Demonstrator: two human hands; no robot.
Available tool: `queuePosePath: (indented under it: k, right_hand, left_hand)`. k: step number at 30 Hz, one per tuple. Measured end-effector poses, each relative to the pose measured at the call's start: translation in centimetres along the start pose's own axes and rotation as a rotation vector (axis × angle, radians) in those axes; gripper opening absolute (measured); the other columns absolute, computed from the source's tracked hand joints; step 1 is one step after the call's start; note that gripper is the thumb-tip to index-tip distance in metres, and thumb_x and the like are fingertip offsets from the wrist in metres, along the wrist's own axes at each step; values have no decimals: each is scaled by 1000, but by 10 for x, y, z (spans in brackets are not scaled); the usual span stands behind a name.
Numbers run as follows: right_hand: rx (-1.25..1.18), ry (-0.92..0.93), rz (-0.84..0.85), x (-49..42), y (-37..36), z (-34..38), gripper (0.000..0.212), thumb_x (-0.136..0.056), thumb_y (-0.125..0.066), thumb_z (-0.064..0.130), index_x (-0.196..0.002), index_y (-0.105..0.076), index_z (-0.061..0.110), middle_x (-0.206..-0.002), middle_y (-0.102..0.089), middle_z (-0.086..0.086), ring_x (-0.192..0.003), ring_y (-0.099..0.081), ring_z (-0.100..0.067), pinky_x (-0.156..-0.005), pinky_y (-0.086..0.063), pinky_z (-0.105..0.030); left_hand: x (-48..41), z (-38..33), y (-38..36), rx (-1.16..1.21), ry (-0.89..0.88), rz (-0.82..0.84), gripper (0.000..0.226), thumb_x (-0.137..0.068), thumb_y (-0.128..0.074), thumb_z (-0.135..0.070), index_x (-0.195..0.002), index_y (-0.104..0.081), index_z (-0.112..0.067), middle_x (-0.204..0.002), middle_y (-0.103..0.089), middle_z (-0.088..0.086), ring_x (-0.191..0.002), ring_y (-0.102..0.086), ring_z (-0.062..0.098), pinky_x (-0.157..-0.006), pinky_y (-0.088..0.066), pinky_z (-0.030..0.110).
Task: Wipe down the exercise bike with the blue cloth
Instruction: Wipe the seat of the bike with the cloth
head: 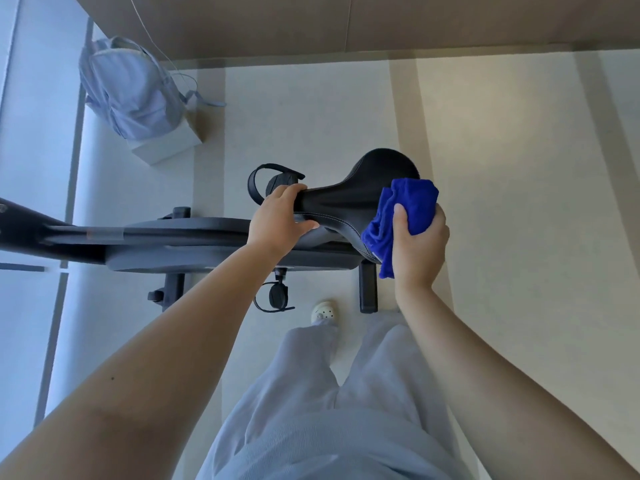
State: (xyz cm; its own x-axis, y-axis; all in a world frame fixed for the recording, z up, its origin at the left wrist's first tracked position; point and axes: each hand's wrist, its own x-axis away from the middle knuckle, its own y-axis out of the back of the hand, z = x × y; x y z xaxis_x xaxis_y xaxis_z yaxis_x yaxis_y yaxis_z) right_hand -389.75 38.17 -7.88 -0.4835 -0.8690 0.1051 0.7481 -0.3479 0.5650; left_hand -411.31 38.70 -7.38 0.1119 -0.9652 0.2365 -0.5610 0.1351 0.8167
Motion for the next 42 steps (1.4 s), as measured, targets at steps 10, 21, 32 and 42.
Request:
queuePosePath:
  k: [10,21,32,42]
  right_hand:
    - [434,391,439,-4,45,-19,101,-85,-56,55,-152,7,15,-160,3,-10,-148,-2,-27,-115,-15,-48]
    - [660,1111,571,-50,43,-33,110,-73,-62,68,-147,-20,-2,-156,-18,-20,-146,-12,-34,-117,-18,-53]
    - [756,691,144,21,-6,-10,100,-66,-70,56,-144,-34,4,-150,-35,-17,-141,-27,-36,-114,-21,-55]
    - [1027,895,383,2,-50,34,107,-69,-71,56,-147,-22,3,-152,-29,-20,-144,-17,-38,-114,-15,-59]
  left_hand:
    - [-2,3,2,13,-3,7,66,-79,-74,-35,-138,-44,-26,-131,-51,-3,-116,-51,22,-86,-45,34]
    - [-1,6,1,-4,-44,-3,64,-80,-72,-35,-137,-45,-24,-131,-52,-2,-119,-50,21,-89,-44,34]
    - [-1,21,6,96,-77,93,61,-88,-59,-17,-145,-38,-24,-146,-43,-2,-131,-42,19,-101,-39,31]
    - [1,21,9,265,38,171,81,-78,-38,10,-150,-28,-26,-150,-39,-5,-136,-38,17,-104,-35,25]
